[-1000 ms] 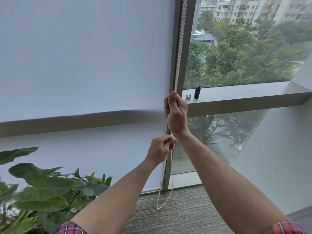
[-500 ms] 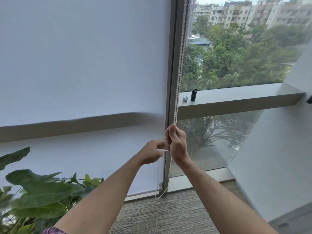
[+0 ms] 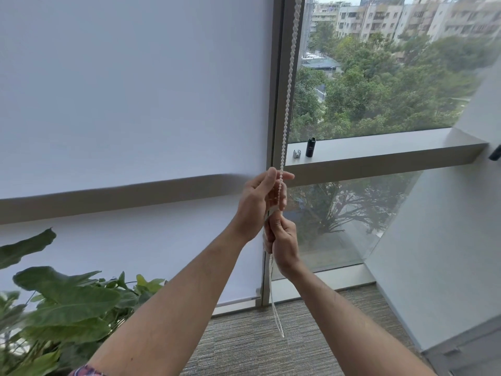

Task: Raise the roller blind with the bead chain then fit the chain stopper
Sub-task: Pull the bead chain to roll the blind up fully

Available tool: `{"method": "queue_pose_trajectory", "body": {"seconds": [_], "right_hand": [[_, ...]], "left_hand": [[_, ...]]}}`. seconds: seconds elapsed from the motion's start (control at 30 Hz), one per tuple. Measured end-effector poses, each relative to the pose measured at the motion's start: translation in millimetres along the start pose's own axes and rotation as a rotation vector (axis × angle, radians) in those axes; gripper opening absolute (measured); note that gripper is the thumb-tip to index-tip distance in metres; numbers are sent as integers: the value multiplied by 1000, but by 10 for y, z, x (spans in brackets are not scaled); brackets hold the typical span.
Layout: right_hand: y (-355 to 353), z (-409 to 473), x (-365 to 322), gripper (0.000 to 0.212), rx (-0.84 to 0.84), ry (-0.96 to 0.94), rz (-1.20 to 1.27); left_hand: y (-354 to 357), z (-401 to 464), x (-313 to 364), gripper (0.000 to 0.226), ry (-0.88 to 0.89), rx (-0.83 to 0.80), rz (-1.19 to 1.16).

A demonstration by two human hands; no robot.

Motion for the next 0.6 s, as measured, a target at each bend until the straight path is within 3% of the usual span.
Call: {"method": "queue_pose_trajectory", "body": {"seconds": [0.33,0.5,0.6], "right_hand": [[-47,-320,214,45,17,90,-20],[-38,-347,290,39,-17,141,-67],[-159,-336,198,24,-71,125,-135]], "left_hand": [[161,-240,-323,39,19,83,48],[185,-329,-356,39,16,289,217],[197,-346,-368,39,26,313,261]]}}
Point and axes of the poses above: each hand's wrist, its own z-axis towards the middle knuckle, its own y-axis out of the palm, x = y × z, the point moved 2 cm from there along z, towards the middle knuckle, and after that the axes turned 12 degrees about -x, right-handed, at the moved point
